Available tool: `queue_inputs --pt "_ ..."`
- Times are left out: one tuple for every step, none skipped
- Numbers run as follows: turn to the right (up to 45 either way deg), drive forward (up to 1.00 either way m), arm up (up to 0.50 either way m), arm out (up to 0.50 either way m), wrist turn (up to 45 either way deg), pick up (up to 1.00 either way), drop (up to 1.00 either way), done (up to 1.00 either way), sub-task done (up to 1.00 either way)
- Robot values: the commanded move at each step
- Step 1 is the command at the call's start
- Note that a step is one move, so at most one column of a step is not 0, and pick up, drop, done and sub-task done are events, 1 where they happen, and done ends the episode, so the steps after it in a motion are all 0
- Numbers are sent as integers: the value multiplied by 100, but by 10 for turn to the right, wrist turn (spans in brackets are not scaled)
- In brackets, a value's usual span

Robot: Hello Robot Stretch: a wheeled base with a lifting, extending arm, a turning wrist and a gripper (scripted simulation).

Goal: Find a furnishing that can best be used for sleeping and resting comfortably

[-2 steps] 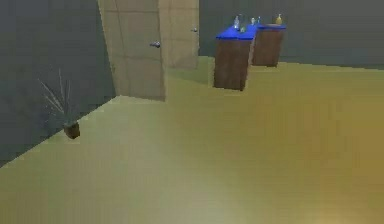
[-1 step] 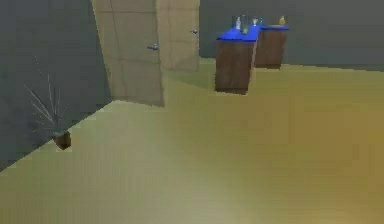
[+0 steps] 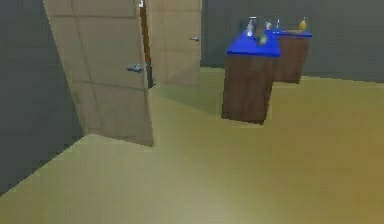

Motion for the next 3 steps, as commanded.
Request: queue_inputs --pt "0 100 0 0 0 0 0 0 0" --pt "0 95 0 0 0 0 0 0 0" --pt "450 0 0 0 0 0 0 0 0"
